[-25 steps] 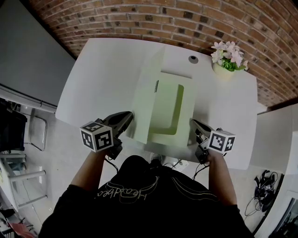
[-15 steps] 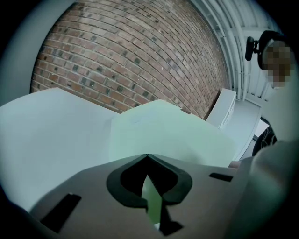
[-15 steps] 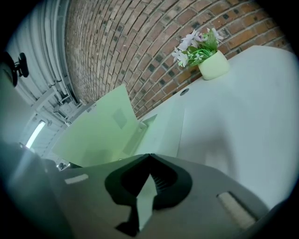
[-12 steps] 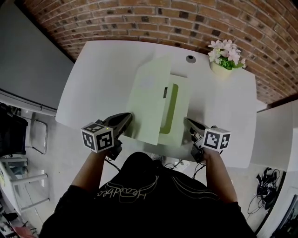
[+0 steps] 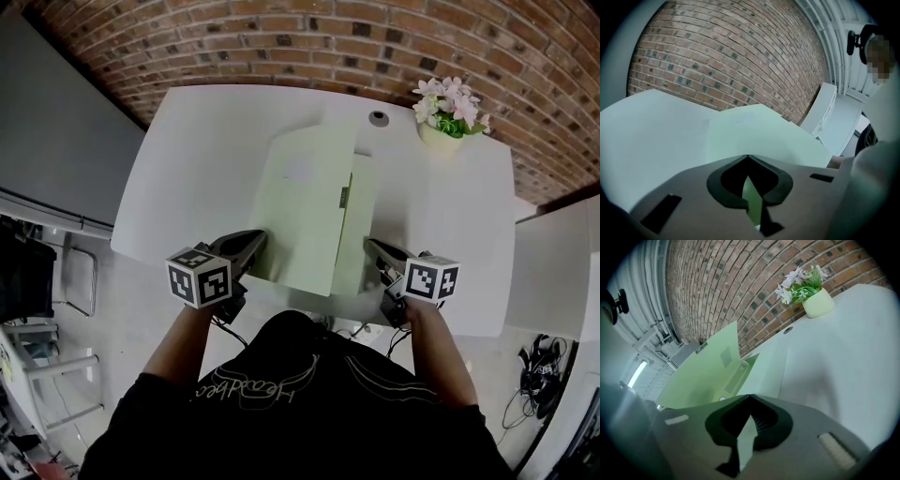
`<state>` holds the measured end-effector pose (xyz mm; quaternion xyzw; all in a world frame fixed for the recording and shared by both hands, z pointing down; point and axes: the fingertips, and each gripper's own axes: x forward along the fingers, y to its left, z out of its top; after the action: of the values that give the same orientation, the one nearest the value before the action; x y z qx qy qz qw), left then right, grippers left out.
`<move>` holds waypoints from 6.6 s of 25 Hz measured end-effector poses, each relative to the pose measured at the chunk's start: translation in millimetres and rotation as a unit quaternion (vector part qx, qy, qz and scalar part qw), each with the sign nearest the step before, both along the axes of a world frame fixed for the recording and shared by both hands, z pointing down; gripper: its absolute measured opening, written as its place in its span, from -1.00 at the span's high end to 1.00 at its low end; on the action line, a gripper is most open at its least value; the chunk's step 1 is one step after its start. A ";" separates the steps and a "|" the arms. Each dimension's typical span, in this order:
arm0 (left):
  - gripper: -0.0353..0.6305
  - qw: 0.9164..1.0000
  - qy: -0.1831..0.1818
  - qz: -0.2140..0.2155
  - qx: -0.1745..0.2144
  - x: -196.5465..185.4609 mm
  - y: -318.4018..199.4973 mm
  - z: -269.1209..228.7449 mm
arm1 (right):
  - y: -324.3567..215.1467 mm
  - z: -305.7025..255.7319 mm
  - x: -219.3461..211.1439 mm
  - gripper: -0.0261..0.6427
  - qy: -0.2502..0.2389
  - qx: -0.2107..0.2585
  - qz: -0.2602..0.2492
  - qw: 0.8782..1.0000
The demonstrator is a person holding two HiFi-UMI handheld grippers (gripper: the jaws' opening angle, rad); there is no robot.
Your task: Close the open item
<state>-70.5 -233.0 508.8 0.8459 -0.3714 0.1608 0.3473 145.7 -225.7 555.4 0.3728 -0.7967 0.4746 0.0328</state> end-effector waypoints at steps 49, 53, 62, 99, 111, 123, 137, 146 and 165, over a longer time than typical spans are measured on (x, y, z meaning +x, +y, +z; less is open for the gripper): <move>0.89 0.985 -0.125 0.115 -0.029 34.6 -16.0 28.8 | -3.1 1.1 -5.0 0.90 -0.003 0.007 0.001 1.000; 0.89 0.982 -0.141 0.120 -0.030 36.6 -14.7 33.4 | -2.7 0.8 -7.2 0.90 -0.022 0.005 0.002 1.000; 0.89 0.979 -0.160 0.123 -0.031 39.6 -13.0 39.2 | -2.4 -0.2 -4.5 0.90 -0.033 -0.001 0.013 0.999; 0.89 0.972 -0.189 0.136 -0.041 42.6 -12.6 50.8 | -46.8 -7.1 -29.7 0.91 0.094 0.073 -0.064 0.991; 0.89 0.972 -0.180 0.139 -0.054 42.1 -14.4 51.4 | -47.0 -2.2 -32.8 0.92 0.133 0.055 -0.114 0.983; 0.89 0.983 -0.128 0.118 -0.052 42.2 -10.3 31.3 | -23.9 -51.1 -16.8 0.91 0.159 0.183 -0.120 0.963; 0.89 0.990 0.007 0.117 0.082 65.8 65.5 -95.1 | 66.5 -185.3 1.3 0.91 0.108 0.315 -0.088 0.939; 0.89 0.981 0.084 0.113 0.132 50.3 169.5 -151.9 | 180.8 -226.5 -78.3 0.91 0.014 0.330 -0.120 0.936; 0.89 0.971 0.140 0.113 0.158 1.4 329.4 -187.5 | 327.5 -244.9 -136.2 0.91 -0.115 0.291 -0.108 0.944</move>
<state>-69.2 96.4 321.2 0.9409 -0.2413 0.0182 0.2369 9.6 101.8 310.5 0.2205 -0.9341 0.2552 -0.1173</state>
